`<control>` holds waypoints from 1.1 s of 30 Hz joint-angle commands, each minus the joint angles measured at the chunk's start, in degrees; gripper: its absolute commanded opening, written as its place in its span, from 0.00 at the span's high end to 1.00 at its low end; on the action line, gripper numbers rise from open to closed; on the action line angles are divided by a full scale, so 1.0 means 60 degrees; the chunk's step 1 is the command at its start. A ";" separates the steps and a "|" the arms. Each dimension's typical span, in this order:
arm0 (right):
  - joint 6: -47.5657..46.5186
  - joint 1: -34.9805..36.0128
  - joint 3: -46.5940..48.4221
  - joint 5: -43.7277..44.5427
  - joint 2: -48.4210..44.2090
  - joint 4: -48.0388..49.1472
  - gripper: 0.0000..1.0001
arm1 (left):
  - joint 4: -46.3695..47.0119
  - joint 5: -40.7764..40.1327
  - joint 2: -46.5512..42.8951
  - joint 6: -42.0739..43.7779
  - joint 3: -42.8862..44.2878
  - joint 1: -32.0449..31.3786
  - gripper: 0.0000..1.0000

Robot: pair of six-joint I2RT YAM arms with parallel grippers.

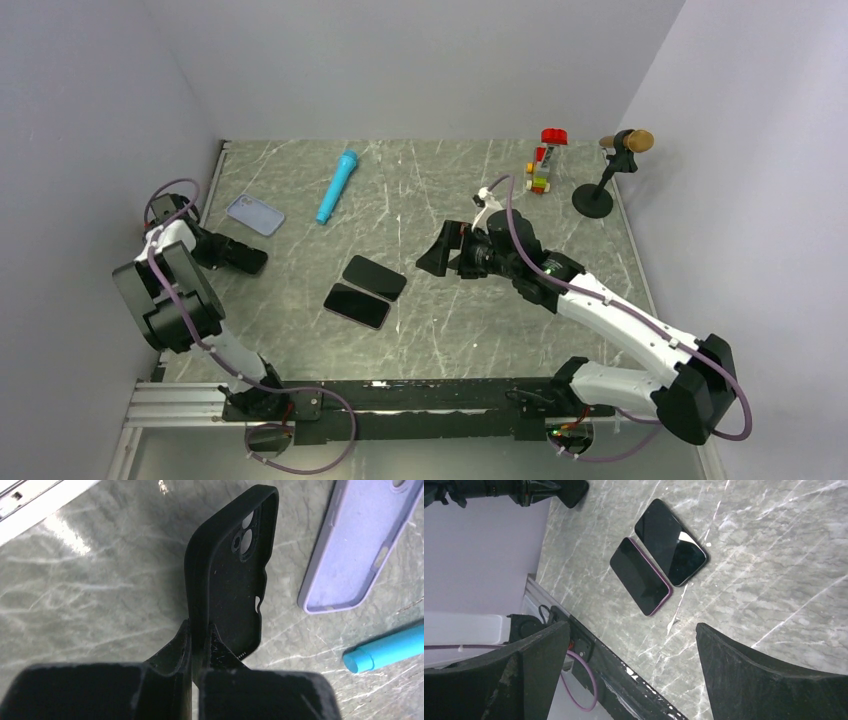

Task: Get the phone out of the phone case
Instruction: Place the phone case at the center of the board.

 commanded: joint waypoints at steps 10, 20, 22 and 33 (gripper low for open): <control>-0.0139 -0.0137 0.0248 0.0163 0.0280 -0.0109 0.01 | 0.2476 0.2607 0.1389 -0.0416 -0.0184 0.0846 0.85; 0.0106 -0.0146 -0.0046 -0.0161 0.0547 0.0298 0.01 | 0.2978 0.2903 0.1257 -0.0815 -0.0411 0.1129 0.99; 0.0143 -0.0144 -0.0067 -0.0179 0.0614 0.0331 0.01 | 0.2999 0.2880 0.1210 -0.0881 -0.0439 0.1145 0.97; 0.0402 -0.0141 -0.0214 -0.0532 0.0604 0.0684 0.02 | 0.2870 0.2592 0.0873 -0.0877 -0.0476 0.1239 0.73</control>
